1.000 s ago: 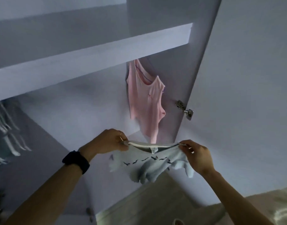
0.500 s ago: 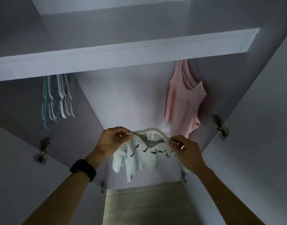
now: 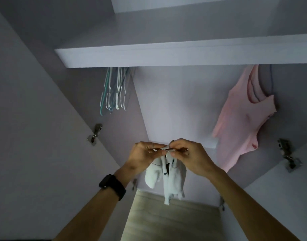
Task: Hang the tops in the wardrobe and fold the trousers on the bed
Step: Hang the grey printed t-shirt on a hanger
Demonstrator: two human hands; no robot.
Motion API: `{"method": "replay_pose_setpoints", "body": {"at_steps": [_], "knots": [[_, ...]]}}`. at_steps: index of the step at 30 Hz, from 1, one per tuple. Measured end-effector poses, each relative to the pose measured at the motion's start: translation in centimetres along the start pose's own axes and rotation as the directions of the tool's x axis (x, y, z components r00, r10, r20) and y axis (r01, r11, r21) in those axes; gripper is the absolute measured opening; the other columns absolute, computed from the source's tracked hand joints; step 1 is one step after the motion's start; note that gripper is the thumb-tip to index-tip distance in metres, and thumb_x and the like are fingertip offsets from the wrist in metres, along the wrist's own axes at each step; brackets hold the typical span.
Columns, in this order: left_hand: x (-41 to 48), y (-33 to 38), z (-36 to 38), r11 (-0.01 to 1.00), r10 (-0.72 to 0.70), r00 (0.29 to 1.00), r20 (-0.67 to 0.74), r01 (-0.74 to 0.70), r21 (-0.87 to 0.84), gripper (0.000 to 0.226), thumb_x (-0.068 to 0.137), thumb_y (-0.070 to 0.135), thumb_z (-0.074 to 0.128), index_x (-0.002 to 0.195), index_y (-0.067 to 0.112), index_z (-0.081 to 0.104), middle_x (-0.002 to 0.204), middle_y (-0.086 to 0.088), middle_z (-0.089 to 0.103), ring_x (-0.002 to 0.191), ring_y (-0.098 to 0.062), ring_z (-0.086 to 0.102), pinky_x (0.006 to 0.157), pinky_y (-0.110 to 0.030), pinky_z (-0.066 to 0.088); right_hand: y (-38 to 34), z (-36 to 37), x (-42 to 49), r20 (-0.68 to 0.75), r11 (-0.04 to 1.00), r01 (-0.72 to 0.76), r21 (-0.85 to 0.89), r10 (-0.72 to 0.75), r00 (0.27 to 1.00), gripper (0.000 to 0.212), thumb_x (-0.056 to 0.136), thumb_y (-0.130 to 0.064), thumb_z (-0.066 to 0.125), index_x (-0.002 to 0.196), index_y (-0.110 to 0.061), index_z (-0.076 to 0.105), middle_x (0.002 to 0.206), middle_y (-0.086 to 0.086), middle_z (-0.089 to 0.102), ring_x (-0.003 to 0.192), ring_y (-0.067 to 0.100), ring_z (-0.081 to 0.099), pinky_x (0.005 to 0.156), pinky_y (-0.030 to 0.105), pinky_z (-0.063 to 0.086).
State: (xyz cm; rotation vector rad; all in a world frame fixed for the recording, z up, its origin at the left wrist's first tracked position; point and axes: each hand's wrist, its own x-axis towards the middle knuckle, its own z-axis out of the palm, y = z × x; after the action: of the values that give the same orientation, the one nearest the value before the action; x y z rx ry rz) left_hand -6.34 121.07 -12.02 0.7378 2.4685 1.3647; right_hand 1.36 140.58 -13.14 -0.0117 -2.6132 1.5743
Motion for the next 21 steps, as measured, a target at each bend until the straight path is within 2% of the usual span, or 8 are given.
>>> {"method": "replay_pose_setpoints", "body": {"at_steps": [1,3,4,6,9,12,17,21], "knots": [[-0.4,0.0,-0.5,1.000,-0.005,1.000,-0.004,0.005,0.010,0.027,0.078,0.021,0.084,0.093,0.042,0.077,0.080,0.031,0.072,0.076,0.007,0.068,0.073,-0.009,0.047,-0.5,0.4,0.1,-0.015,1.000,0.004,0.003,-0.004,1.000,0.016,0.090,-0.014,0.074,0.102,-0.022,0.067,0.091,-0.016,0.075,0.082,0.005,0.070,0.079,0.020,0.053],[-0.9,0.1,-1.5,0.999,-0.016,1.000,-0.008,0.017,0.031,0.026,0.077,0.027,0.085,0.093,0.045,0.077,0.081,0.026,0.073,0.076,-0.007,0.070,0.074,-0.021,0.053,-1.6,1.1,0.4,-0.033,1.000,0.016,-0.003,-0.017,0.999,0.022,0.088,-0.014,0.077,0.100,-0.024,0.061,0.089,-0.015,0.077,0.075,0.005,0.070,0.074,0.022,0.054],[-1.1,0.3,-2.2,0.999,-0.028,1.000,-0.006,0.028,0.042,0.025,0.076,0.030,0.086,0.093,0.046,0.077,0.082,0.022,0.074,0.078,-0.016,0.070,0.076,-0.027,0.055,-2.3,1.5,0.6,-0.035,1.000,0.021,-0.006,-0.021,0.999,0.024,0.088,-0.014,0.077,0.101,-0.026,0.060,0.089,-0.014,0.077,0.076,0.005,0.071,0.075,0.022,0.054],[-1.1,0.6,-3.7,0.996,-0.047,0.999,0.010,0.046,0.081,0.021,0.075,0.037,0.086,0.088,0.051,0.076,0.081,0.021,0.074,0.078,-0.022,0.069,0.077,-0.032,0.056,-3.5,1.9,1.2,-0.035,1.000,0.025,0.006,-0.025,0.999,0.026,0.087,-0.014,0.079,0.102,-0.027,0.063,0.089,-0.013,0.077,0.079,0.004,0.072,0.077,0.020,0.055],[-1.2,0.7,-6.2,0.989,-0.020,1.000,0.003,0.019,0.147,0.011,0.080,0.040,0.082,0.089,0.044,0.078,0.083,0.022,0.074,0.075,-0.007,0.067,0.078,-0.029,0.055,-5.4,2.4,2.6,-0.015,0.997,0.072,-0.039,-0.073,0.997,0.018,0.085,-0.015,0.081,0.099,-0.020,0.069,0.085,-0.014,0.077,0.078,0.003,0.072,0.076,0.017,0.053],[-1.6,0.6,-7.9,0.983,0.021,0.999,-0.045,-0.012,0.186,0.010,0.087,0.035,0.078,0.096,0.034,0.079,0.088,0.021,0.073,0.080,0.002,0.065,0.081,-0.027,0.054,-6.9,2.9,3.8,0.007,0.990,0.125,-0.065,-0.125,0.992,0.013,0.085,-0.013,0.081,0.093,-0.019,0.073,0.083,-0.016,0.076,0.080,0.003,0.072,0.080,0.017,0.054],[-3.0,-0.2,-10.1,0.940,0.037,0.989,-0.145,0.014,0.340,0.014,0.091,0.046,0.067,0.100,0.039,0.076,0.088,0.021,0.067,0.084,-0.005,0.065,0.078,-0.035,0.054,-8.0,5.0,5.4,0.051,0.981,0.180,-0.076,-0.176,0.983,0.013,0.086,-0.013,0.080,0.095,-0.021,0.076,0.087,-0.017,0.075,0.085,0.003,0.072,0.083,0.019,0.055],[-4.1,-1.0,-12.0,0.818,0.170,0.957,-0.235,-0.004,0.576,0.026,0.095,0.048,0.053,0.111,0.038,0.071,0.110,0.015,0.068,0.097,-0.016,0.066,0.076,-0.034,0.053,-8.4,6.8,6.8,0.072,0.979,0.193,-0.062,-0.189,0.979,0.015,0.090,-0.016,0.076,0.099,-0.028,0.076,0.090,-0.020,0.074,0.089,0.003,0.071,0.082,0.017,0.053]]}}
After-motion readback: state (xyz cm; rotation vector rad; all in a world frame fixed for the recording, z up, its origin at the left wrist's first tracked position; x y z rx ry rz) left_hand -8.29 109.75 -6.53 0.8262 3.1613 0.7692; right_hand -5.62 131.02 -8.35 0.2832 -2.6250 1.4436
